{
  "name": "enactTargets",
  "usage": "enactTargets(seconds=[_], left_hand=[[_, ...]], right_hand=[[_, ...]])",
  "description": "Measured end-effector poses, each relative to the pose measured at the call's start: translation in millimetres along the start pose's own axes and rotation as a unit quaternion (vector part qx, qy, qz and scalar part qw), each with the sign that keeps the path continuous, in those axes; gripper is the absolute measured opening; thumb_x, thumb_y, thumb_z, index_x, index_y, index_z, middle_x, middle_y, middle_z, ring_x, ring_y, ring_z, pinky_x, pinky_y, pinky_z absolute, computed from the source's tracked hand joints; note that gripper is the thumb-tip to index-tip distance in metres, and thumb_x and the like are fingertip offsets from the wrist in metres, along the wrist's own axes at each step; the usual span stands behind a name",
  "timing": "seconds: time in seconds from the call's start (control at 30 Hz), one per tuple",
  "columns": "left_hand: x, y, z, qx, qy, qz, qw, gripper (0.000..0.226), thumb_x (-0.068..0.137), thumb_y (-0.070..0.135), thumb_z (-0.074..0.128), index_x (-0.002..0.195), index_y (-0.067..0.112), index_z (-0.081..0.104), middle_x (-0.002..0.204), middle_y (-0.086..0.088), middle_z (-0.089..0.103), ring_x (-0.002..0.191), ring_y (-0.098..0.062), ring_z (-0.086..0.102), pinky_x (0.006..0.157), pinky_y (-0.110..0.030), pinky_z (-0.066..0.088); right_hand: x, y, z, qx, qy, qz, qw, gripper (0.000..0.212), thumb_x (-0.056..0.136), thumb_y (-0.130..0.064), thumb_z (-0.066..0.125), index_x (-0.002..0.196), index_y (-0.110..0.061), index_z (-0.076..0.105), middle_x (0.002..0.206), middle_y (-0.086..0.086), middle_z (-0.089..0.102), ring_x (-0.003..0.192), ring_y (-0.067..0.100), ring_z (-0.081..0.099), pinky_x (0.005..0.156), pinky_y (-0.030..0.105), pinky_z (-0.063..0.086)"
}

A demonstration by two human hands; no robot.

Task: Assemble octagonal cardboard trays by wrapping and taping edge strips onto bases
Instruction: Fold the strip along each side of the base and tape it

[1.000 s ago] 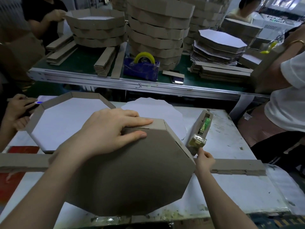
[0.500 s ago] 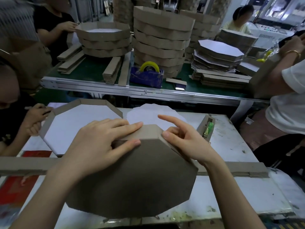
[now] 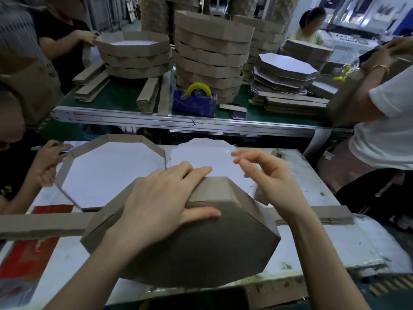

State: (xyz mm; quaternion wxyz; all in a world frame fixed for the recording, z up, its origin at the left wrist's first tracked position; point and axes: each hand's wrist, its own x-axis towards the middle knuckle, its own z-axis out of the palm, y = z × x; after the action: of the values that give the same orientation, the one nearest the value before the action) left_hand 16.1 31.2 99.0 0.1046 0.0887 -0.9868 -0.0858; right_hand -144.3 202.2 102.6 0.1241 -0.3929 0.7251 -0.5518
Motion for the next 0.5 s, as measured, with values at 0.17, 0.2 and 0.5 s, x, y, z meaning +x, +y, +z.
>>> enactTargets(seconds=[0.17, 0.2, 0.5], left_hand=[[1, 18, 3, -0.055, -0.026, 0.05, 0.997, 0.083, 0.071, 0.088, 0.024, 0.144, 0.053, 0.005, 0.132, 0.022, 0.042, 0.11, -0.007, 0.047, 0.075, -0.026, 0.036], [2, 21, 5, -0.062, -0.023, 0.056, 0.996, 0.083, 0.072, 0.087, 0.028, 0.144, 0.052, 0.006, 0.133, 0.022, 0.043, 0.112, -0.007, 0.047, 0.075, -0.027, 0.034], [14, 24, 10, -0.128, -0.019, 0.011, 0.992, 0.102, 0.059, 0.088, 0.046, 0.143, 0.049, 0.004, 0.127, 0.021, 0.053, 0.107, -0.014, 0.056, 0.084, -0.038, 0.051]], right_hand=[[-7, -14, -18, -0.066, -0.046, -0.004, 0.997, 0.014, 0.096, -0.019, 0.064, 0.094, -0.028, 0.074, 0.073, -0.003, 0.072, 0.064, 0.0, 0.061, 0.058, 0.01, 0.041], [-9, -16, -21, -0.082, -0.048, 0.002, 0.995, 0.016, 0.096, -0.019, 0.064, 0.094, -0.031, 0.075, 0.072, -0.003, 0.072, 0.061, 0.001, 0.059, 0.056, 0.012, 0.041], [-18, -23, -29, -0.122, -0.075, 0.083, 0.986, 0.056, 0.097, -0.028, 0.06, 0.15, -0.025, 0.042, 0.073, -0.008, 0.07, 0.056, 0.013, 0.043, 0.054, 0.027, 0.039]])
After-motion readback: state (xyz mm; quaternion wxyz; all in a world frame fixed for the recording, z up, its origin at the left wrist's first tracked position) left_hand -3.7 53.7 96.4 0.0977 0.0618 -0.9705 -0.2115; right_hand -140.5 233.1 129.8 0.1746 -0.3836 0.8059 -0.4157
